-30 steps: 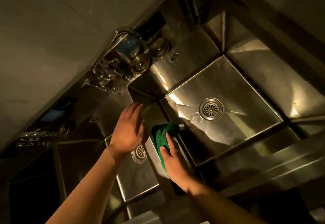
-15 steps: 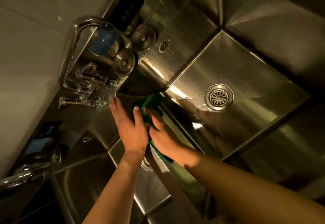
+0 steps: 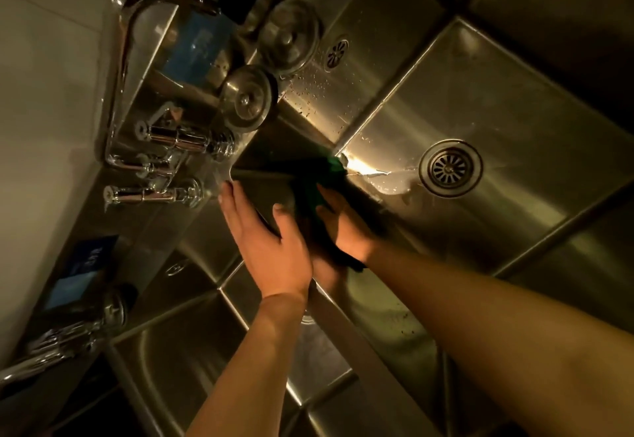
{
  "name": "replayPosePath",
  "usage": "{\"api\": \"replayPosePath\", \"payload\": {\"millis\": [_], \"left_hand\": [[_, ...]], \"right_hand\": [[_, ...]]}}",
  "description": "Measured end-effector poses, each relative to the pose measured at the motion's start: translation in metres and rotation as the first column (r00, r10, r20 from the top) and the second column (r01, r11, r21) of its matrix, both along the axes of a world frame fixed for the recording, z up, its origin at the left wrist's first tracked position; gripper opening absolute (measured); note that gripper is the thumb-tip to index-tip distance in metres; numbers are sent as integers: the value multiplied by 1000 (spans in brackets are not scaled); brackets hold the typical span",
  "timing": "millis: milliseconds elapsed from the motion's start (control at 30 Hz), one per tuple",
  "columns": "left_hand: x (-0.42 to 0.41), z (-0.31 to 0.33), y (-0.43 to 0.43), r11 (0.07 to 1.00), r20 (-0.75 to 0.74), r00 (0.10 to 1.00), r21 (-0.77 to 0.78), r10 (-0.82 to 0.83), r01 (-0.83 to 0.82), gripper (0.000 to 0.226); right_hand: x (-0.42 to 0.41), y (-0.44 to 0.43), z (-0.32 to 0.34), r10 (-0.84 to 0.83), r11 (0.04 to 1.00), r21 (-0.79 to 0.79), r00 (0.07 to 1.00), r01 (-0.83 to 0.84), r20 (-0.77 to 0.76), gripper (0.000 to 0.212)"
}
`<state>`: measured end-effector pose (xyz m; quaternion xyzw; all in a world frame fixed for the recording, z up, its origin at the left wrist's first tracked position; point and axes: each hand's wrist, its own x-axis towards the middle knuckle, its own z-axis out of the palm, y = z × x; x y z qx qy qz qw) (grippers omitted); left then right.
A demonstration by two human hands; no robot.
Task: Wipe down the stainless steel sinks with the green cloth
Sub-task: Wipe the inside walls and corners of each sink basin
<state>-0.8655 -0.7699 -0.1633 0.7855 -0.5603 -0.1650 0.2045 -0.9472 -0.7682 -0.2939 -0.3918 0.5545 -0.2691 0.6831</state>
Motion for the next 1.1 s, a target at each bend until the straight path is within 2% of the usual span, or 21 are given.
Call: {"api": "replayPosePath", "payload": {"millis": [67,167,333,467,733,867,1000,1100], "left_hand": [[-1,1,0,1000,11,1000,4,8,-8,72],[-3,3,1,1000,9,1000,8,14,-14,72],[-6,7,-1,1000,1,1000,7,19,-19,72],[-9,11,0,1000,-1,1000,10,24,-24,73],[-9,11,0,1000,-15,1000,2,13,-13,70],[-8,10,0,1000,-14,1000,-3,21,-21,69],[-10,10,0,1000,0,1000,-12,23,-23,69],[-10,10,0,999,5,999,-12,33,-33,71]], "right_hand": [[-2,6,-2,2,998,60,1000,-2,1,57],[-12,25,5,-61,969,242,996,45,58,56],[-31,78,22,-71,909,401,991,113,-117,50],[-43,109,57,-87,853,504,989,135,-116,53],[-53,134,121,-185,921,344,983,180,-19,51],[-48,120,125,-232,940,271,971,208,60,45],[-27,83,115,-137,988,73,990,134,40,48],[-8,47,106,-144,990,12,987,143,74,50]]}}
